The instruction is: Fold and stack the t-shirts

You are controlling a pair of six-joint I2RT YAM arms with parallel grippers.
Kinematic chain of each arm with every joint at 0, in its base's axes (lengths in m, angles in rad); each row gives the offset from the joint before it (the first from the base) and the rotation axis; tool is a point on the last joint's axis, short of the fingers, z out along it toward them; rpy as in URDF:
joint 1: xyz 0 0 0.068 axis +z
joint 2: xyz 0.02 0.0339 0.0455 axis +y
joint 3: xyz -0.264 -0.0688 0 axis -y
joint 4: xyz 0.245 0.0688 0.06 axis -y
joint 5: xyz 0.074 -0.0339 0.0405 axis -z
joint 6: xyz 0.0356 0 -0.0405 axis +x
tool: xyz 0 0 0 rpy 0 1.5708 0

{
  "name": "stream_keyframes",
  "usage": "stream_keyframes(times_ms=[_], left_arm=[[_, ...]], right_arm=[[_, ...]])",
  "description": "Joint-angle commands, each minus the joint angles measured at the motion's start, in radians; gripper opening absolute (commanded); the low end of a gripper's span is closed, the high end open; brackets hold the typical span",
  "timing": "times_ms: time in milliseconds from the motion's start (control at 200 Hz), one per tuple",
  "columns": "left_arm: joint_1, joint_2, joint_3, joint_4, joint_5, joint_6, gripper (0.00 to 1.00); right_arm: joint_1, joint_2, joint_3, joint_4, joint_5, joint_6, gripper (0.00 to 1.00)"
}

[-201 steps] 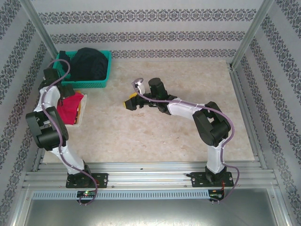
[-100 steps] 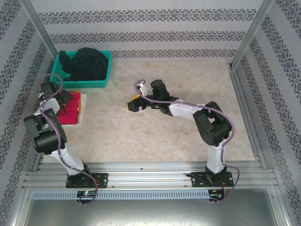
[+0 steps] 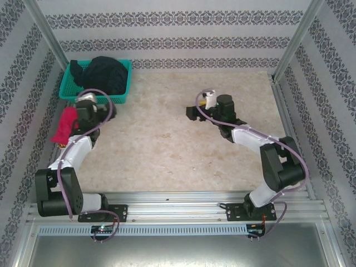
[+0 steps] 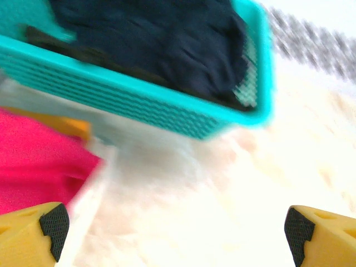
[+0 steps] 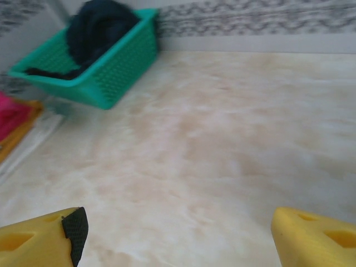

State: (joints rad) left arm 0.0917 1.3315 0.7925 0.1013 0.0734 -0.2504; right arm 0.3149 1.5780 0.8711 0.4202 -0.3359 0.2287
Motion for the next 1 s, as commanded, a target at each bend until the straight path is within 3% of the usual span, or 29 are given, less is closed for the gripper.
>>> stream_keyframes(times_ms=[0, 230, 380, 460, 540, 654, 749, 829, 994], left_arm=[[-0.063, 0.014, -0.039, 0.043, 0.039, 0.195, 1.0], [-0.069, 0.017, -0.189, 0.141, -0.02, 0.233, 1.0], [-0.066, 0.069, -0.306, 0.373, -0.081, 0.244, 1.0], [-0.063, 0.082, -0.302, 0.401, -0.055, 0.252, 1.0], [-0.056, 0.112, -0.31, 0.496, -0.058, 0.253, 1.0], [-0.029, 0.138, -0.294, 0.51, 0.006, 0.207, 1.0], [-0.034, 0.194, -0.381, 0.728, 0.019, 0.212, 1.0], [-0.046, 0.269, -0.438, 0.927, 0.006, 0.22, 1.0], [-0.064, 0.246, -0.421, 0.853, -0.068, 0.216, 1.0]], right_arm=[[-0.082, -0.096, -0.082, 0.015, 0.156, -0.051, 0.87], [-0.208, -0.27, -0.245, -0.015, 0.383, -0.206, 0.9], [-0.247, -0.245, -0.332, 0.076, 0.452, -0.231, 0.91], [-0.258, -0.201, -0.352, 0.123, 0.463, -0.22, 0.92], [-0.26, -0.163, -0.401, 0.239, 0.465, -0.218, 0.92], [-0.282, -0.108, -0.499, 0.463, 0.465, -0.183, 0.94], [-0.292, -0.052, -0.571, 0.64, 0.486, -0.165, 0.98], [-0.299, -0.078, -0.558, 0.57, 0.483, -0.159, 0.98], [-0.288, -0.07, -0.534, 0.513, 0.508, -0.163, 0.98]])
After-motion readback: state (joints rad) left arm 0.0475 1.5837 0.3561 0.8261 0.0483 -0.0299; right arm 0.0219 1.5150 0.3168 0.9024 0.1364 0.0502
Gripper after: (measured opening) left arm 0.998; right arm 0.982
